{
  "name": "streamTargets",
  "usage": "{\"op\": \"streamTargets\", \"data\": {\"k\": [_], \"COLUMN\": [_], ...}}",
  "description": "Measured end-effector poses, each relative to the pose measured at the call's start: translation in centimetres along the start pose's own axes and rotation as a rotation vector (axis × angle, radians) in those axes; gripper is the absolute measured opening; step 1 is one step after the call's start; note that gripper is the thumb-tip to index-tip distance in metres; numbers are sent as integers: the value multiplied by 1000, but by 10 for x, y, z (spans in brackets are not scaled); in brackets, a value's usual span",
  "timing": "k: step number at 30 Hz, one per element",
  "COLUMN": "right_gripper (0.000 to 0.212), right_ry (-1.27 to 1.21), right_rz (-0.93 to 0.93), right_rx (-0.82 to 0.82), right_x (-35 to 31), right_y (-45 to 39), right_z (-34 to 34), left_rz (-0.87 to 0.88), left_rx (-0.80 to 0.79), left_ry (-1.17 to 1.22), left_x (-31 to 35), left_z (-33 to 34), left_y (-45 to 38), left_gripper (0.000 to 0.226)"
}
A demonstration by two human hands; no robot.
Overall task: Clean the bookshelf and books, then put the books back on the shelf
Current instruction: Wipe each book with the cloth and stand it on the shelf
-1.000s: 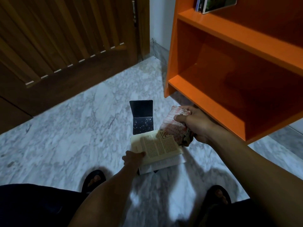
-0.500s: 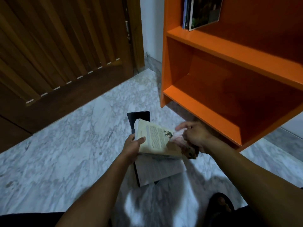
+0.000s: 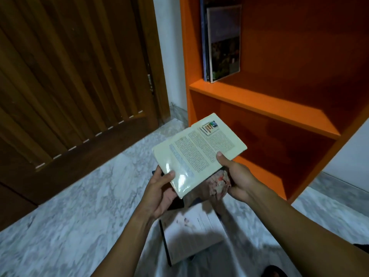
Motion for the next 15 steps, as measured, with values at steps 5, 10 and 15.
{"op": "streamTargets", "data": {"k": [5,10,15], "right_gripper": [30,46,38], "right_ry": [55,217,363], "right_rz": [-66,-104,-202], "right_rx": [-133,-226,-296], "right_x": [-44,-62,-67], "right_y": [12,19,30], "right_z": [7,17,37], "left_rz": [-197,-344,-92], "left_rx": [-364,-349,-118], "left_ry": [117,-31,-650], "left_x": [35,76,94], "left_z": [11,31,52], "left_y": [6,16,18], "left_gripper": [85,58,60]}}
Point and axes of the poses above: each hand's wrist, its own y-axis away from the middle knuckle, its own z-axis out of the palm, x = y × z, the point moved 6 cm from there along -y, towards the middle knuckle, and after that the axes turned 1 degree about -y, right-handed, at the moved point
